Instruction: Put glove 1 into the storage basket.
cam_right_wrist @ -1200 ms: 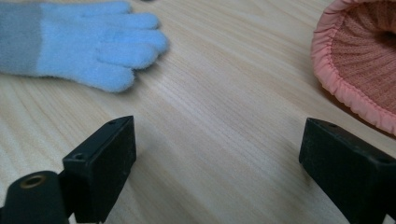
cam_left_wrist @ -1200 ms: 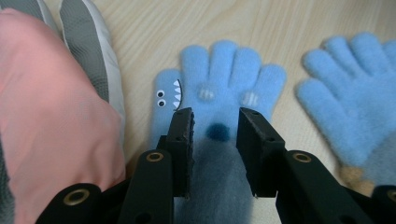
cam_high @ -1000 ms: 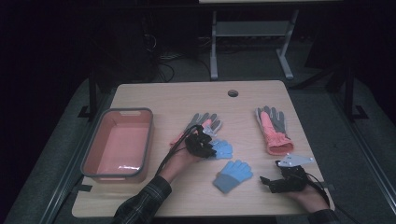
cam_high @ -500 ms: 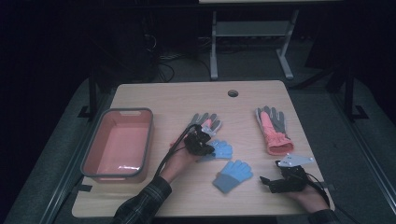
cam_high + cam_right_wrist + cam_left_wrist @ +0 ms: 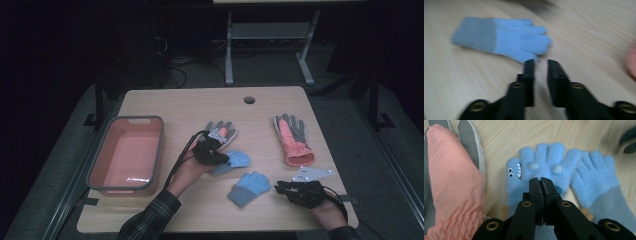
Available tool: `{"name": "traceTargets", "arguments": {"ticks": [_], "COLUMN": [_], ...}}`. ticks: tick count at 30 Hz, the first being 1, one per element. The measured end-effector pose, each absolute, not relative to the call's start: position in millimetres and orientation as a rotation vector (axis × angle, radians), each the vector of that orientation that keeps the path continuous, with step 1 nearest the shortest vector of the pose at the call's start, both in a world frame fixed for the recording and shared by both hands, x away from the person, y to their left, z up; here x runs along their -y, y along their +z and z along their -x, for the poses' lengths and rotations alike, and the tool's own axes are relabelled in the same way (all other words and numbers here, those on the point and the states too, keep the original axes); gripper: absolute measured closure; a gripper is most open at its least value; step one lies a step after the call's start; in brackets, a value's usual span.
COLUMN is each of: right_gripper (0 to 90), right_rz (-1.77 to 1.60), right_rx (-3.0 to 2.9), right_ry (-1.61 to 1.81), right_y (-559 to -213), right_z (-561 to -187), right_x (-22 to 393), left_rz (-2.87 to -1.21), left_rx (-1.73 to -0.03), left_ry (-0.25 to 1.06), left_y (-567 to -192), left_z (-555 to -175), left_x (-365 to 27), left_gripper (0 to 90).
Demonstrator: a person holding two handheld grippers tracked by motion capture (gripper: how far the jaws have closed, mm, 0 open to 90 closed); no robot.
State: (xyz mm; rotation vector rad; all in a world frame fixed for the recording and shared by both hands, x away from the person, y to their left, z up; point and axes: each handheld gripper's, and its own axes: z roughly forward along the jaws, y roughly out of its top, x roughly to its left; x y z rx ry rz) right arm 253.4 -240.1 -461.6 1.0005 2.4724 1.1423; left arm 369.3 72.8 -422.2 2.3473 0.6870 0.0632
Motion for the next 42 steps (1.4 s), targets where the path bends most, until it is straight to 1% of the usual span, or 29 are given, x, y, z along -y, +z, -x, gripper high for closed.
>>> {"name": "traceTargets", "arguments": {"ticks": [2, 11, 13, 26, 30, 33, 38, 39, 40, 42], "right_gripper": [90.0, 90.0, 90.0, 90.0, 90.0, 90.0, 82.7, 75.8, 75.8, 65.9], "right_rz": [-0.961, -0.85, -0.825, -0.726, -0.721, -0.747, -0.871, -0.935, -0.935, -0.979], "right_rx": [-2.522, -2.663, -2.693, -2.757, -2.755, -2.718, -2.642, -2.6, -2.6, -2.573], "right_ry": [1.17, 1.266, 1.261, 1.259, 1.261, 1.279, 1.245, 1.219, 1.219, 1.203], "right_y": [-461.8, -466.7, -468.4, -474.3, -472.7, -467.8, -462.9, -461.9, -461.9, -462.3], "right_z": [-253.0, -256.4, -257.4, -271.4, -272.9, -271.7, -273.7, -274.6, -274.6, -276.3], "right_x": [233.6, 202.4, 192.4, 147.3, 143.6, 154.4, 186.1, 200.8, 200.8, 209.9], "left_rz": [-2.342, -2.316, -2.339, -2.326, -2.311, -2.312, -2.308, -2.309, -2.309, -2.314], "left_rx": [-0.684, -0.695, -0.672, -0.658, -0.663, -0.654, -0.654, -0.649, -0.648, -0.64], "left_ry": [0.066, 0.05, 0.046, 0.018, 0.009, 0.009, 0.002, -0.006, -0.013, -0.027], "left_y": [-420.8, -418.4, -416.4, -414.3, -413.9, -411.8, -409.3, -409.1, -409.1, -409.8], "left_z": [-368.1, -363.6, -363.9, -361.7, -360.9, -358.9, -352.5, -350.9, -349.7, -346.7], "left_x": [-72.8, -71.3, -73.1, -72.4, -72.5, -71.8, -67.1, -65.3, -64.2, -60.3], "left_gripper": [88.0, 88.0, 88.0, 88.0, 88.0, 88.0, 87.9, 87.9, 87.9, 87.9]}}
